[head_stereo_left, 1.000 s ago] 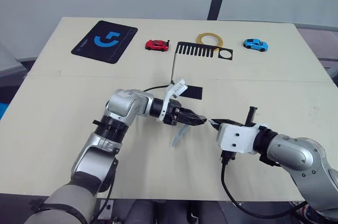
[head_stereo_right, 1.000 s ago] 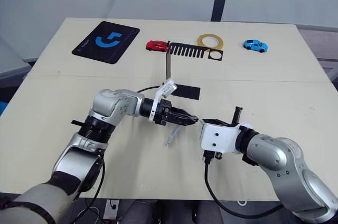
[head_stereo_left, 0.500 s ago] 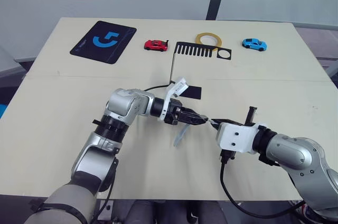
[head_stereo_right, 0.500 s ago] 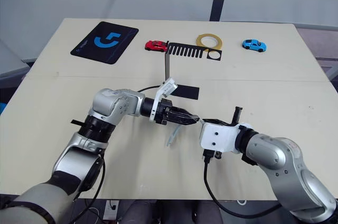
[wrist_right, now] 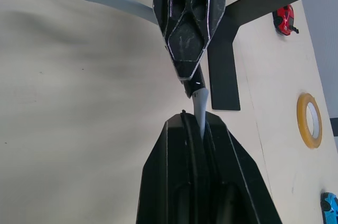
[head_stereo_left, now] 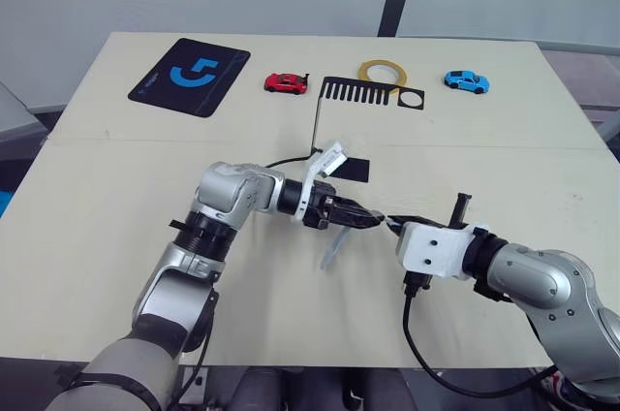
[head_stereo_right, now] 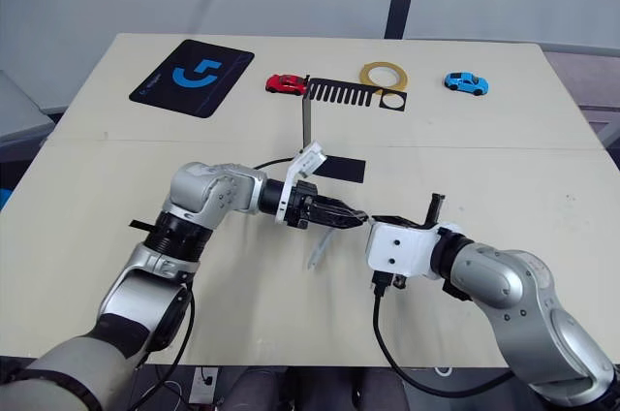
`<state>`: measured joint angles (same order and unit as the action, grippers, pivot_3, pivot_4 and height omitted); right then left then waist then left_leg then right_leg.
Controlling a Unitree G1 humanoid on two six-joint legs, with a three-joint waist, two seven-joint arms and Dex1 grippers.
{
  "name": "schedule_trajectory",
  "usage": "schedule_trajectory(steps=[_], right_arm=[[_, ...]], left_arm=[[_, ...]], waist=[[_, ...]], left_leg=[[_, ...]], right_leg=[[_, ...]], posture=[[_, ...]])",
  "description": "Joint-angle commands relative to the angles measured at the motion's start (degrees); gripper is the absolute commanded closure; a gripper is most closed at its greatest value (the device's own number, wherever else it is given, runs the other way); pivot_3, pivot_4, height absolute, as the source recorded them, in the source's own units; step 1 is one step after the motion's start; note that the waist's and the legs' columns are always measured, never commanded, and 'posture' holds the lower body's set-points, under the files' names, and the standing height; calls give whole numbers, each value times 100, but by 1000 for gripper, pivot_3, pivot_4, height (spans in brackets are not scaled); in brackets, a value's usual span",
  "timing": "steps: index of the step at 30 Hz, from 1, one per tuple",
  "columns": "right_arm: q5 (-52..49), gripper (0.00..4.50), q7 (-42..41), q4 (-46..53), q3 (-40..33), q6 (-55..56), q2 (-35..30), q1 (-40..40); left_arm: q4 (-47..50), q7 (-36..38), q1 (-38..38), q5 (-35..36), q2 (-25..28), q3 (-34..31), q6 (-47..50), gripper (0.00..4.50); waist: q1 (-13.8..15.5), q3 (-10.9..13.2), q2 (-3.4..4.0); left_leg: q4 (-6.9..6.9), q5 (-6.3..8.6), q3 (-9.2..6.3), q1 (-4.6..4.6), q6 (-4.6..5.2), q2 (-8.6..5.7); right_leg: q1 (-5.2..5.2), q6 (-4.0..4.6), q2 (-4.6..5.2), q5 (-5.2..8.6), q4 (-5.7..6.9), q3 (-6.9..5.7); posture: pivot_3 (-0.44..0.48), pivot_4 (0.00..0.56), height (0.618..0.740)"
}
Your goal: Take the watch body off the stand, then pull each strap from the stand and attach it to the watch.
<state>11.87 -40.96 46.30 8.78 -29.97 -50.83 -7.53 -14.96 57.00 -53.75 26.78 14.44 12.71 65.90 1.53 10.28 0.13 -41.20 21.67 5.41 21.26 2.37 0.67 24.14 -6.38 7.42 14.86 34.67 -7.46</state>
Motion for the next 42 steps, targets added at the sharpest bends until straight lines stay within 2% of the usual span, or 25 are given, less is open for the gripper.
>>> schedule_trajectory(steps=[1, 42], right_arm=[[57, 4500, -13, 55, -25, 64, 65, -43], [239, 4500, 1, -220, 71, 195, 210, -145]], left_arm=[[294, -31, -125, 209, -63, -109, 68, 2800], [515, -126, 39, 341, -225, -74, 68, 2800]], waist=[[1, 0, 0], [-1, 0, 0]], left_leg=[[0, 0, 0, 0, 0, 0], [1, 0, 0, 0, -1, 0]], right_leg=[[0, 0, 0, 0, 0, 0], [0, 0, 0, 0, -1, 0]], posture=[[0, 150, 732], [0, 150, 732]])
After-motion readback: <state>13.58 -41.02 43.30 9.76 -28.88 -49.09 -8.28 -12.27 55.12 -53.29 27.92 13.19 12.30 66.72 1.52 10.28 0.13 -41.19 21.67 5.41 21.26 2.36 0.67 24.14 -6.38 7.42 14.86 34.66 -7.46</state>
